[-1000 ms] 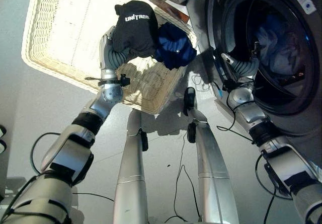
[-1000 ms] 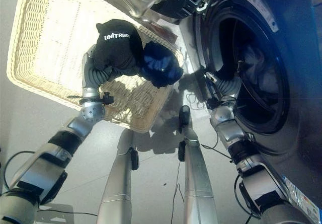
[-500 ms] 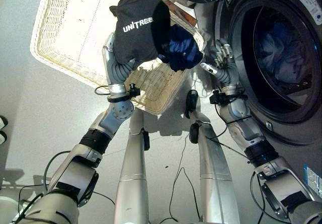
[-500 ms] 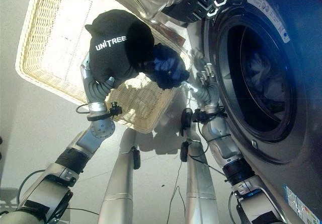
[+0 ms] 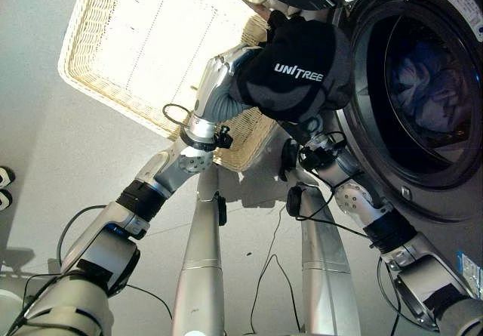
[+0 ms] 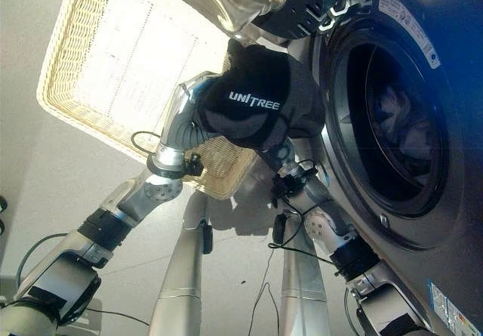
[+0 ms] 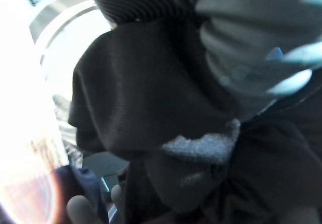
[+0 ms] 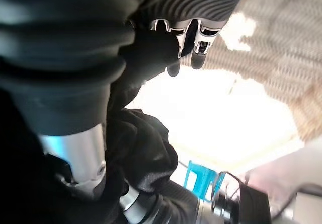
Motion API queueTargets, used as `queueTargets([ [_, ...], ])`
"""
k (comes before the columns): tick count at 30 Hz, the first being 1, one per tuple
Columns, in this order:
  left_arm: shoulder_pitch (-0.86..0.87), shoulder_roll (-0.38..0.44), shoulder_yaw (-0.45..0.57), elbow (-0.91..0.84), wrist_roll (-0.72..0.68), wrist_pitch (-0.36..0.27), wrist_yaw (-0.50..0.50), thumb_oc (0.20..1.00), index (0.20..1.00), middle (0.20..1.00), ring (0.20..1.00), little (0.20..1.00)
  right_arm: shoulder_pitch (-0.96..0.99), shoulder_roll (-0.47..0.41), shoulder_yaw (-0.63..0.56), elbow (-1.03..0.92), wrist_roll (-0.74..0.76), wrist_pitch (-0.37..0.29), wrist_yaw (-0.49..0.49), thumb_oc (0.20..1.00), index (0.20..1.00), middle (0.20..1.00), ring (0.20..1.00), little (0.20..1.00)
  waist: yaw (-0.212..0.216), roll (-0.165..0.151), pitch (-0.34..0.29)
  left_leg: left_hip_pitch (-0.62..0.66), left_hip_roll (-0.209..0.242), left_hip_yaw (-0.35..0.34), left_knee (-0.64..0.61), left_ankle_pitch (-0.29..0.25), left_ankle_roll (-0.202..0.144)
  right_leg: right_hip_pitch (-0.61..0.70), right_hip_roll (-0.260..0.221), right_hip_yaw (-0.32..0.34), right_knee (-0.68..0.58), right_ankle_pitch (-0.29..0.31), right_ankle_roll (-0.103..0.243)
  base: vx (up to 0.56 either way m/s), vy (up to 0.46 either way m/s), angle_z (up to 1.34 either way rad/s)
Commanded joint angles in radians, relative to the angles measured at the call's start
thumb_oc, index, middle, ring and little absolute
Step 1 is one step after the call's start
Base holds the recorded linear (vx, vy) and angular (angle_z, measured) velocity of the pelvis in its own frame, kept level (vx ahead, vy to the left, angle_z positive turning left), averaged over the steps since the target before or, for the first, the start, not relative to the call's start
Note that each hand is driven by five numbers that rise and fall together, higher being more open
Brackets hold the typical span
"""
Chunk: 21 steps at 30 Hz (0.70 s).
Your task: Put the clothes into the washing machine.
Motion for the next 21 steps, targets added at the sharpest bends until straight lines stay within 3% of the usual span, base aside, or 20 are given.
queueTargets([
  [1, -0.046, -0.016, -0.044, -0.1, 0.049, -0.016, -0.022, 0.2, 0.2, 0.2, 0.2, 0.2, -0.006, 0.005, 0.006, -0.141, 0.085, -0.017, 0.058, 1.0, 1.0, 1.0, 1.0, 1.0, 0.011, -0.018, -0.022, 0.017, -0.091, 0.047, 0.147, -0.15, 0.054, 0.095, 0.045, -0.056, -0.267, 0.208, 0.107, 0.0, 0.0, 0.0],
  [9, -0.069, 0.029, -0.089, -0.096, 0.079, 0.016, -0.035, 0.2, 0.2, 0.2, 0.2, 0.2, -0.008, -0.002, -0.009, -0.169, 0.247, -0.032, 0.154, 1.0, 1.0, 1.0, 1.0, 1.0, 0.012, -0.016, -0.022, 0.017, -0.091, 0.044, 0.152, -0.151, 0.051, 0.094, 0.035, -0.059, -0.271, 0.217, 0.113, 0.0, 0.0, 0.0],
  [16, -0.077, 0.057, -0.088, -0.079, 0.095, 0.042, -0.004, 0.2, 0.2, 0.2, 0.2, 0.2, -0.009, -0.021, -0.029, -0.162, 0.267, -0.037, 0.201, 1.0, 1.0, 1.0, 1.0, 1.0, 0.012, -0.017, -0.022, 0.017, -0.091, 0.043, 0.153, -0.151, 0.05, 0.094, 0.028, -0.062, -0.275, 0.224, 0.117, 0.0, -0.003, 0.01],
  [21, -0.081, 0.076, -0.077, -0.071, 0.132, 0.048, 0.0, 0.2, 0.2, 0.2, 0.2, 0.2, -0.009, -0.035, -0.043, -0.155, 0.293, -0.002, 0.251, 1.0, 1.0, 1.0, 1.0, 1.0, 0.015, -0.016, -0.022, 0.017, -0.093, 0.037, 0.155, -0.151, 0.049, 0.091, 0.023, -0.065, -0.271, 0.225, 0.118, 0.0, 0.0, 0.0],
])
